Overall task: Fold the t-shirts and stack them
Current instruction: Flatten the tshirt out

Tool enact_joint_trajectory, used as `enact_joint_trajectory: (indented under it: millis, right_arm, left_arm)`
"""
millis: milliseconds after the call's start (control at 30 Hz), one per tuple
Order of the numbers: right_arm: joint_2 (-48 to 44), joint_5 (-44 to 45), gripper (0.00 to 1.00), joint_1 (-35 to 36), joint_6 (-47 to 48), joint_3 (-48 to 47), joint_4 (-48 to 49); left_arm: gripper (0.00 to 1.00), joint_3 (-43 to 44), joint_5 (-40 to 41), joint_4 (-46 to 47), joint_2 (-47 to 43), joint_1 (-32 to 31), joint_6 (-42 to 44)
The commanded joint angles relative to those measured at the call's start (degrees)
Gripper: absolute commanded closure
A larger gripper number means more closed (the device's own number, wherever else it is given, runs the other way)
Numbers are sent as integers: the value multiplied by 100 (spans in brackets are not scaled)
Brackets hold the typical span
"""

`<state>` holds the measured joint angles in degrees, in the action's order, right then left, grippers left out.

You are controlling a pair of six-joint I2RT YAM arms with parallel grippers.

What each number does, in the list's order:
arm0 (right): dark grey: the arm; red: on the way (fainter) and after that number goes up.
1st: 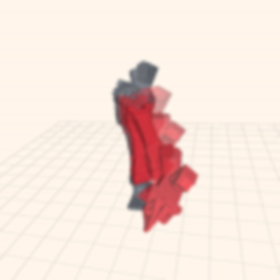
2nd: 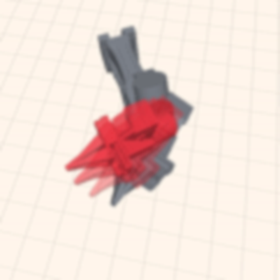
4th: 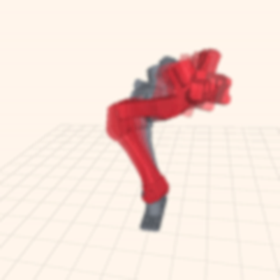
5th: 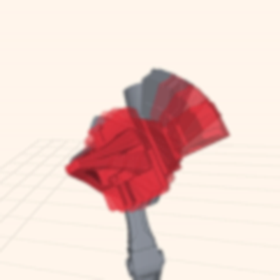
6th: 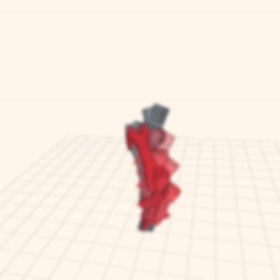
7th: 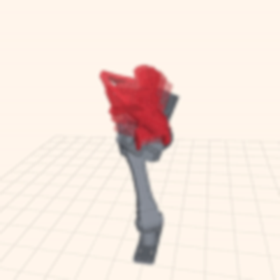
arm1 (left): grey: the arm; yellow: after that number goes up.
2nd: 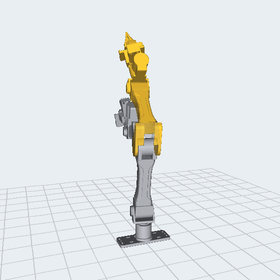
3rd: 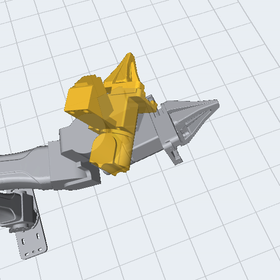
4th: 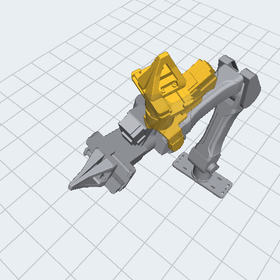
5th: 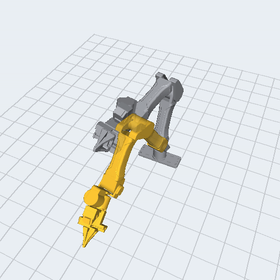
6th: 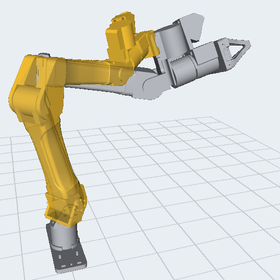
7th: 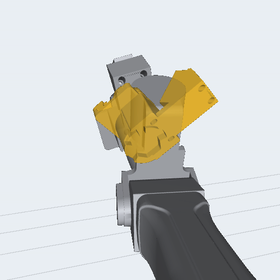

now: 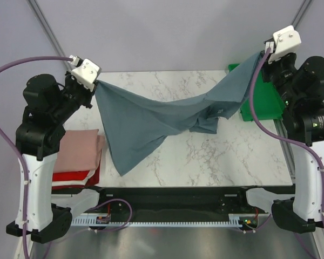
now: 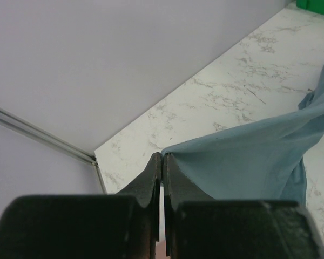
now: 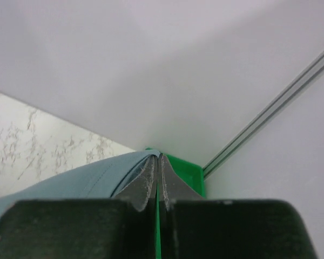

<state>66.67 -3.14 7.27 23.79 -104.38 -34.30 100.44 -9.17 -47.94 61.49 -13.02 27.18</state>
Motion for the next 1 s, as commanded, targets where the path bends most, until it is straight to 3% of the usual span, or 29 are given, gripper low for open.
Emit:
enact_joint_trajectory:
  millis: [0,267,967]
  right_arm:
    - [-207,252,100,-24,-16,-582,214]
    - [-735,15,100,-24,425,-785,73]
    - [-1025,278,100,-24,1215,-2675,-191]
  left_arm:
    - [98,467,-76,4,-252,-8,244]
    - [98,1091,-102,-66,-577,10,288]
    - [98,2111,-463,-66,-1087,317,77]
